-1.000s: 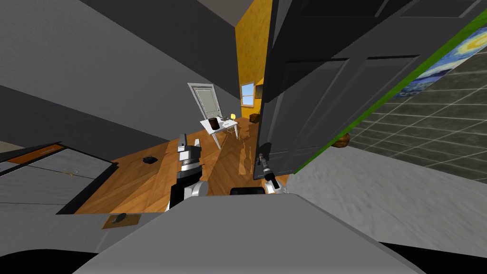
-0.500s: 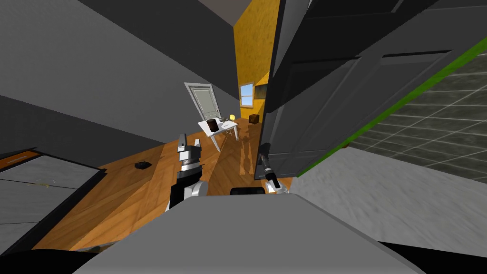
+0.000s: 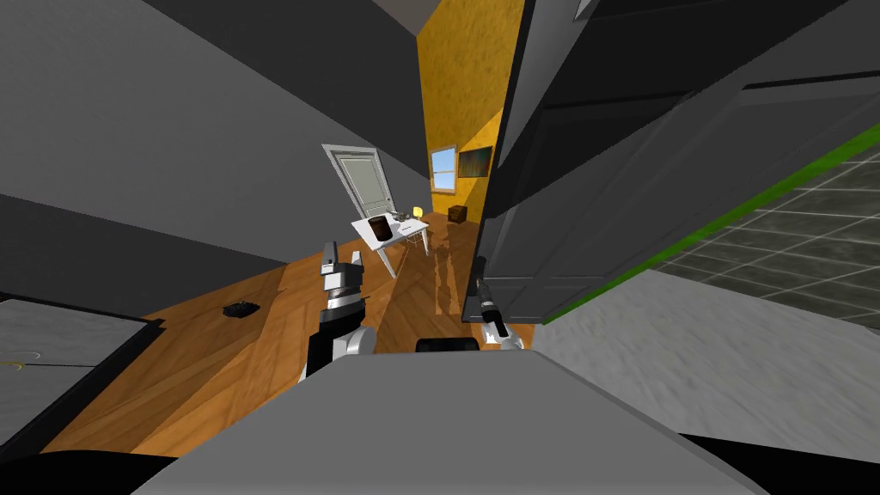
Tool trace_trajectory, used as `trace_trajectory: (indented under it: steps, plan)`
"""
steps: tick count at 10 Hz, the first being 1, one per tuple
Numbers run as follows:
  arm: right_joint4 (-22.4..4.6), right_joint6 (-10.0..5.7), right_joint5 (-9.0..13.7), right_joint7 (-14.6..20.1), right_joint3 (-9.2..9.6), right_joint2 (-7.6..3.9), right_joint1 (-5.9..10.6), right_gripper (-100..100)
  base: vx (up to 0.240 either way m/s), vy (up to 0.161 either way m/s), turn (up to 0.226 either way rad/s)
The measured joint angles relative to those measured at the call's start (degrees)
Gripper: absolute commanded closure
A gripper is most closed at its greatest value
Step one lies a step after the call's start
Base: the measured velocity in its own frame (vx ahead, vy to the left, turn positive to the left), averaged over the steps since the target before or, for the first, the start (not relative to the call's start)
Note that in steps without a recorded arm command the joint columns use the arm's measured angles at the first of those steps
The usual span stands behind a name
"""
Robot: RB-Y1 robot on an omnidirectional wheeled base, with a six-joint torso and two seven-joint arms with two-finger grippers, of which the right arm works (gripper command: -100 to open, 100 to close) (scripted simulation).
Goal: Push the door open
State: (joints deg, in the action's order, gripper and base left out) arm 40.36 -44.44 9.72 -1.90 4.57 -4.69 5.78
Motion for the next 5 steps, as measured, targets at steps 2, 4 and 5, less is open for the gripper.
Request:
trace_trajectory:
  steps: [2, 4, 5]
  plan:
    - [-1.5, -0.18, 0.49, -0.36, -1.27, 0.13, 0.62, 100, 0.12, 0.075, -0.046]
    - [-0.82, 0.21, 0.74, -0.41, -1.71, -0.06, 0.3, 100, 0.151, 0.056, -0.044]
    - [-1.69, 0.0, 0.97, -0.57, -2.16, -0.1, 0.55, 100, 0.212, 0.089, -0.07]
